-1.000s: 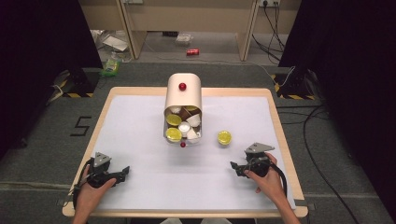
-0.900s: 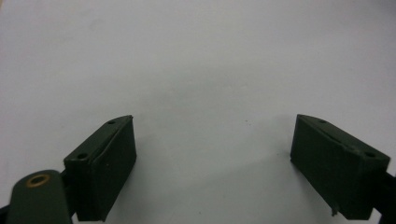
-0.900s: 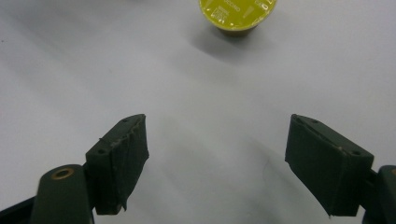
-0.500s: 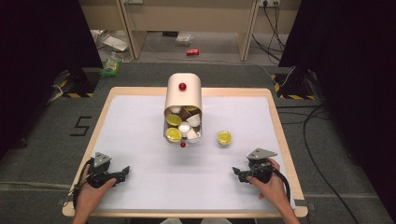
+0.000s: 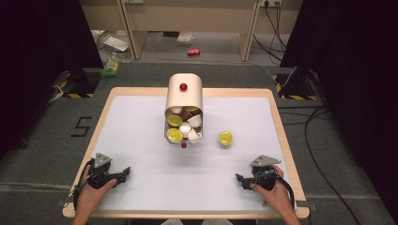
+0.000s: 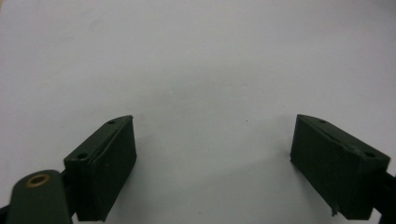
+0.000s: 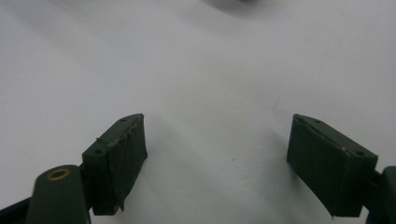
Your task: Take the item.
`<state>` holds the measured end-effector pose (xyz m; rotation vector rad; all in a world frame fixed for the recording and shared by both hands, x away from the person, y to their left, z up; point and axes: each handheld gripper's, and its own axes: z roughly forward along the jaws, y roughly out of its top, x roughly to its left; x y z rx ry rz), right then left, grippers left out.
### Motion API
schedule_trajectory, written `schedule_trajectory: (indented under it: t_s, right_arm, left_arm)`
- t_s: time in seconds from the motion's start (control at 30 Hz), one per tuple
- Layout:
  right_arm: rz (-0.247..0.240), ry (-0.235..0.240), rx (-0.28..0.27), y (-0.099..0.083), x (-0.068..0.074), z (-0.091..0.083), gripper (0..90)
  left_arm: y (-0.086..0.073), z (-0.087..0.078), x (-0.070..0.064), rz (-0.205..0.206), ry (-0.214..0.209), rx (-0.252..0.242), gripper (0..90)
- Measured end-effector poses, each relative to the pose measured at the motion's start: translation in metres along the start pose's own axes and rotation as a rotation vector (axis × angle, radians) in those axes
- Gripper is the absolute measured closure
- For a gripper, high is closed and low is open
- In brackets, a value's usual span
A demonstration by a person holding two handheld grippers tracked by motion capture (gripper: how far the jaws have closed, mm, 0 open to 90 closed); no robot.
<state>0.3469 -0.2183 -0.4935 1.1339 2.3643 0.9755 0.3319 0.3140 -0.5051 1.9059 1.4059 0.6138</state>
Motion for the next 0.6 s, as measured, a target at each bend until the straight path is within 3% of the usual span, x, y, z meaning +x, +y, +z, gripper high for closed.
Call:
schedule_trajectory:
  t_s: [0.6]
  right_arm:
    - [-0.011,0.021,-0.019,-0.0041,-0.0001,0.0008,15.2]
  left_arm:
    - [0.0,0.0,0.0,0.0,0.0,0.0,13.6]
